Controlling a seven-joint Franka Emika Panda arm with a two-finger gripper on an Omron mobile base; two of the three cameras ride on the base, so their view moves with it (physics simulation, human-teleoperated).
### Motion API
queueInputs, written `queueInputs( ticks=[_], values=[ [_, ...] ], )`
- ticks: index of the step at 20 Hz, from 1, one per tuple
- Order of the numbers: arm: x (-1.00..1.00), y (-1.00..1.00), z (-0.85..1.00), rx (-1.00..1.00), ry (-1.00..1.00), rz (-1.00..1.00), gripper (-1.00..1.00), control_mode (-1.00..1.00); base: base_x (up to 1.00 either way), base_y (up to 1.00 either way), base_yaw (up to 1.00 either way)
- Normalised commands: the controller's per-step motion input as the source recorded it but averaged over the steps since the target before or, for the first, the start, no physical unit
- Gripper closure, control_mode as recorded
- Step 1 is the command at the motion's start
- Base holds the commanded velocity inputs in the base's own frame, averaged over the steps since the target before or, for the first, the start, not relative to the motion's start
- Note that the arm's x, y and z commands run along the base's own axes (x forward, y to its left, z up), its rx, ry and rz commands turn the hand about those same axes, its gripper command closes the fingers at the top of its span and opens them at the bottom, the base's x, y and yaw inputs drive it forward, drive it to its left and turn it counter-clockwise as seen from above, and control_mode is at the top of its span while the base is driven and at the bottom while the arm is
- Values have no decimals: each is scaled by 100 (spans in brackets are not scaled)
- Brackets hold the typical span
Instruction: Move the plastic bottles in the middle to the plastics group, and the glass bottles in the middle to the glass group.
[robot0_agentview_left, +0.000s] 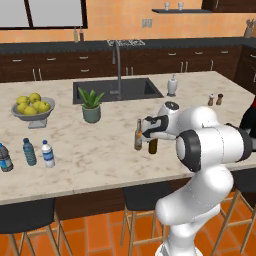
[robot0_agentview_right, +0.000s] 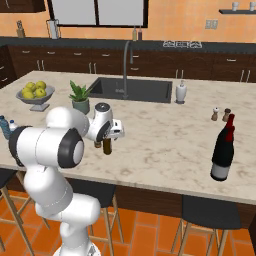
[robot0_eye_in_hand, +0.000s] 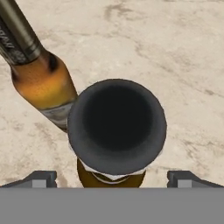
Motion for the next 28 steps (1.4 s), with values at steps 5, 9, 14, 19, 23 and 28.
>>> queueInputs(
  ticks=[5,9,14,19,23,28],
  values=[
    [10,0,-1,0,-1,1,-100,-100,0,0,0],
    [6,0,-1,0,0,0,-100,-100,0,0,0],
    [0,0,0,0,0,0,100,-100,0,0,0],
    [0,0,0,0,0,0,100,-100,0,0,0],
    [-13,-6,2,0,-1,-1,100,-100,0,0,0],
    [-39,-48,37,0,-4,-11,100,-100,0,0,0]
  ],
)
